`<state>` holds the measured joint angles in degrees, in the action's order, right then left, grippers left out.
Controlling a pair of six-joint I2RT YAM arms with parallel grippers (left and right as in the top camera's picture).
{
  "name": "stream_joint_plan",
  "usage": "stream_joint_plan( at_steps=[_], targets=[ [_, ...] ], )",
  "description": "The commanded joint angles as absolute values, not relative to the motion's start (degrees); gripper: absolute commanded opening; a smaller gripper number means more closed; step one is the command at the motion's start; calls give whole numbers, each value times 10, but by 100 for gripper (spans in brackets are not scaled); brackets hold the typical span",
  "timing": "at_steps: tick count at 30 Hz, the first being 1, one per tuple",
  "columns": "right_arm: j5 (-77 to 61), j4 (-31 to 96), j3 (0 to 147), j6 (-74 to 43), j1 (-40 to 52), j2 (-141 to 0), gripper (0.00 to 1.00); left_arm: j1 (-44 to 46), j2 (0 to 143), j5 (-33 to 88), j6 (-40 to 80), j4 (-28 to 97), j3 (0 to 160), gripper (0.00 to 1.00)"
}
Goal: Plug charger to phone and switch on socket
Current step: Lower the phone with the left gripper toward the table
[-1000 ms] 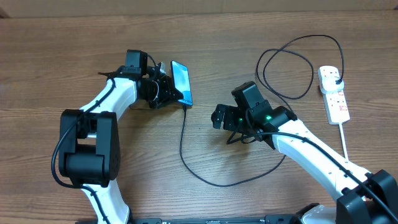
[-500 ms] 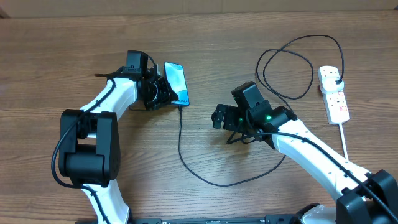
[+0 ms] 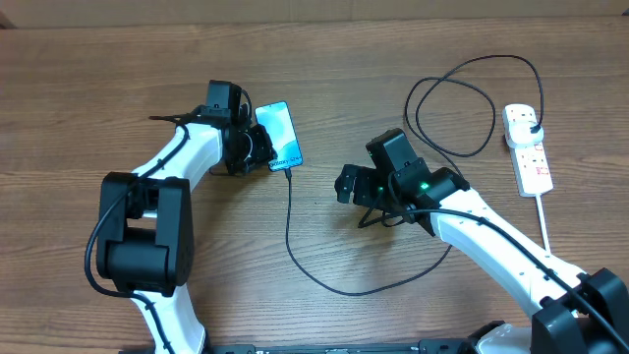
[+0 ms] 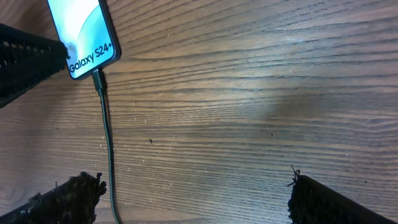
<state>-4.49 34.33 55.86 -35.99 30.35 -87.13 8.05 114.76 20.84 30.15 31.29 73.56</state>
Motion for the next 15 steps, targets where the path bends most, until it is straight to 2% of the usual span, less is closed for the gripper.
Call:
stream_joint_plan(
  at_steps=[1, 3, 5, 8, 15],
  targets=[
    [-39, 342, 563, -355, 302, -863, 100, 83, 1139, 195, 313, 310, 737, 31],
    [-39, 342, 563, -355, 302, -863, 100, 81, 1139, 194, 313, 309, 737, 28],
    [-39, 342, 563, -355, 302, -863, 100, 78, 1139, 195, 313, 310, 737, 16],
    [-39, 342, 563, -355, 302, -863, 100, 70, 1139, 201, 314, 310, 737, 4],
    [-39, 342, 563, -355, 302, -863, 100, 53, 1139, 205, 313, 310, 737, 5]
  ],
)
